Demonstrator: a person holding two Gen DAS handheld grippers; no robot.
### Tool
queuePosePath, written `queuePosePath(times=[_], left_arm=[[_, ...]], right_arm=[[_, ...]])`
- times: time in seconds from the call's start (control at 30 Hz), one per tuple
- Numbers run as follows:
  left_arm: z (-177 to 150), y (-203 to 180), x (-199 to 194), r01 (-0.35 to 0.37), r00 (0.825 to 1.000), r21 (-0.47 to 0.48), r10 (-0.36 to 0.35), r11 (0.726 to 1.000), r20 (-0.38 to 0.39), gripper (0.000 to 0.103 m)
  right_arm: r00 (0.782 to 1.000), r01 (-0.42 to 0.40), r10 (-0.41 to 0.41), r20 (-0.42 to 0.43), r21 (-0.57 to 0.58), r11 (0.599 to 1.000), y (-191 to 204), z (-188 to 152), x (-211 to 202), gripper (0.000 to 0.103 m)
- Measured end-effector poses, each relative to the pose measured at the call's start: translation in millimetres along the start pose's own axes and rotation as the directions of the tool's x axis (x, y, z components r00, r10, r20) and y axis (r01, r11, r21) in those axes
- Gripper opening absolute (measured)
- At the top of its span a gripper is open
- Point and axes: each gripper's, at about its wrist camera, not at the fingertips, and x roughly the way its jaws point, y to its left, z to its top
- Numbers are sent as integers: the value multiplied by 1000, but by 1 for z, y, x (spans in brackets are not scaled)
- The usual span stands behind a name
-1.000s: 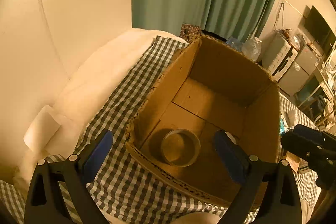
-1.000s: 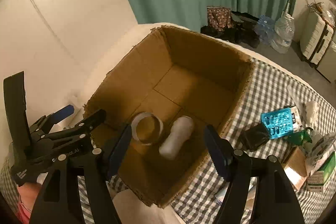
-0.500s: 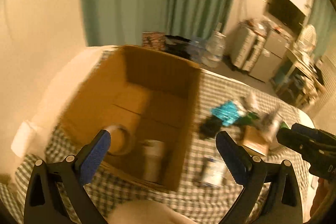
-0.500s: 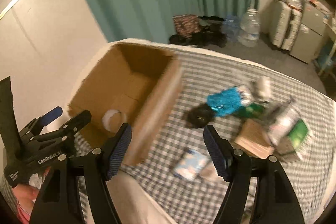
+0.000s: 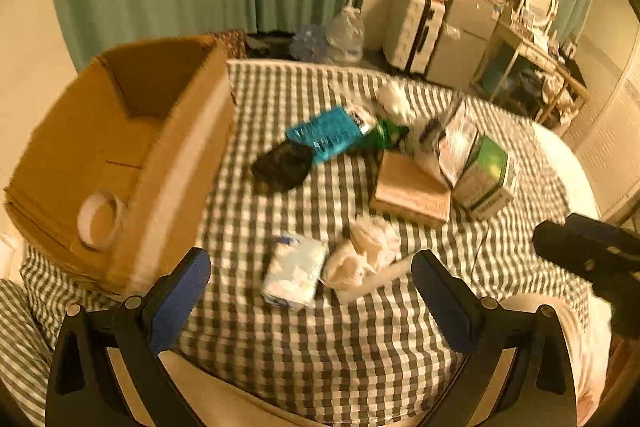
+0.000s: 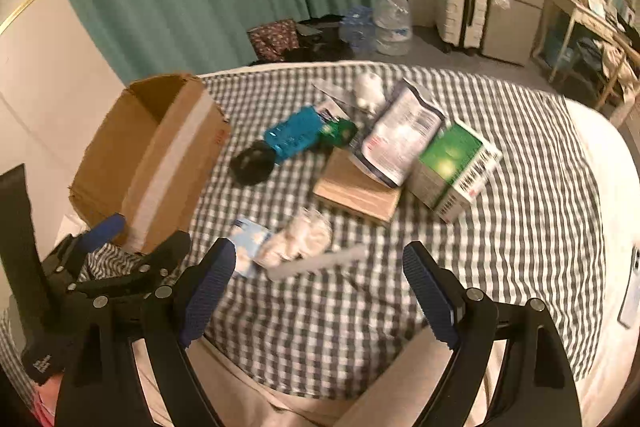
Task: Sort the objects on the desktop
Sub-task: 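Move both open tools back over the cluttered bed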
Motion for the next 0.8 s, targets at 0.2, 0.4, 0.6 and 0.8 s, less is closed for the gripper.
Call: queuePosePath(times=[0.2, 0.4, 0.6, 0.8], left_arm=[[-15, 2, 38, -43, 997, 15, 44, 999, -63, 103], [-26, 15, 68, -96, 990, 0, 95, 995, -99, 103], [-32, 21, 89, -94, 984, -4, 93, 996, -151, 103], [-32, 29, 113, -84, 971, -48, 71, 995, -227, 103]], right_arm=[[1000, 0, 0, -6, 42, 999, -17, -8, 21, 86], [999, 17, -17, -38, 23, 1000, -19, -12, 49, 86], [998, 14, -13, -63, 9, 1000, -16, -13, 68, 86], [995, 7, -7, -96, -5, 1000, -13, -14, 90, 86]])
